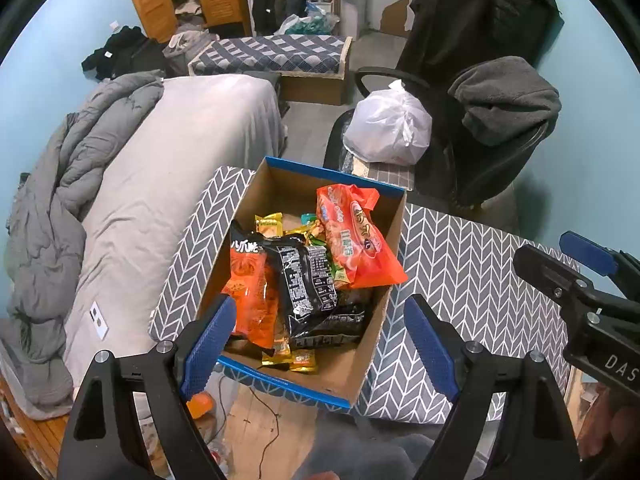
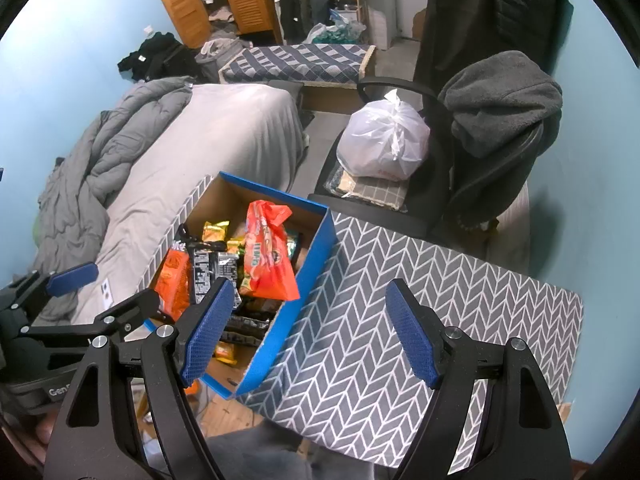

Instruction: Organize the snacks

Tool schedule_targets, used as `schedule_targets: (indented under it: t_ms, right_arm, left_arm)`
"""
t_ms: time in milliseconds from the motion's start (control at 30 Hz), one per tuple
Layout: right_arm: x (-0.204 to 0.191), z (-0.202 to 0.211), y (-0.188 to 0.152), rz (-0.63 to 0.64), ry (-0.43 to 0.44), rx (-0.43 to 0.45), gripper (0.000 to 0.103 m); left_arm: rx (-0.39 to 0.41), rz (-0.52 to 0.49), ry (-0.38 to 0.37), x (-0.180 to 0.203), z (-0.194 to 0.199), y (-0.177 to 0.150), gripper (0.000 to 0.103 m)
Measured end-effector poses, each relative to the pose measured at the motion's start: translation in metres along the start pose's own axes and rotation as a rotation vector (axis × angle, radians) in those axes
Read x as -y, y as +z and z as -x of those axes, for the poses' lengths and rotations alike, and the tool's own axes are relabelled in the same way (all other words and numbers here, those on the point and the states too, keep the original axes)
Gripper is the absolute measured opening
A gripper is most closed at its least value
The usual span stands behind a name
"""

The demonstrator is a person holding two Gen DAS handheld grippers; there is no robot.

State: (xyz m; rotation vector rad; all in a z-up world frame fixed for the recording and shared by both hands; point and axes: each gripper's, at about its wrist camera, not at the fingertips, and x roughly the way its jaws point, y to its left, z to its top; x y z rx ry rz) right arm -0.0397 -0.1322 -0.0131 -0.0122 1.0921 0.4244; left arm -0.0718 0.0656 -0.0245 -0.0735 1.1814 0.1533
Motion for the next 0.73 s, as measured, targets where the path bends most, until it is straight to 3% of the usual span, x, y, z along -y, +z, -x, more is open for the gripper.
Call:
schedule_targets:
  t_ms: [733]
  right_arm:
    - [-0.0078,-0.0019,0.0002,0.003,0.005,0.000,0.078]
  left_arm:
    - [0.000,0.006,0.002,-0.0074,0.0012,-0.0022,0.087]
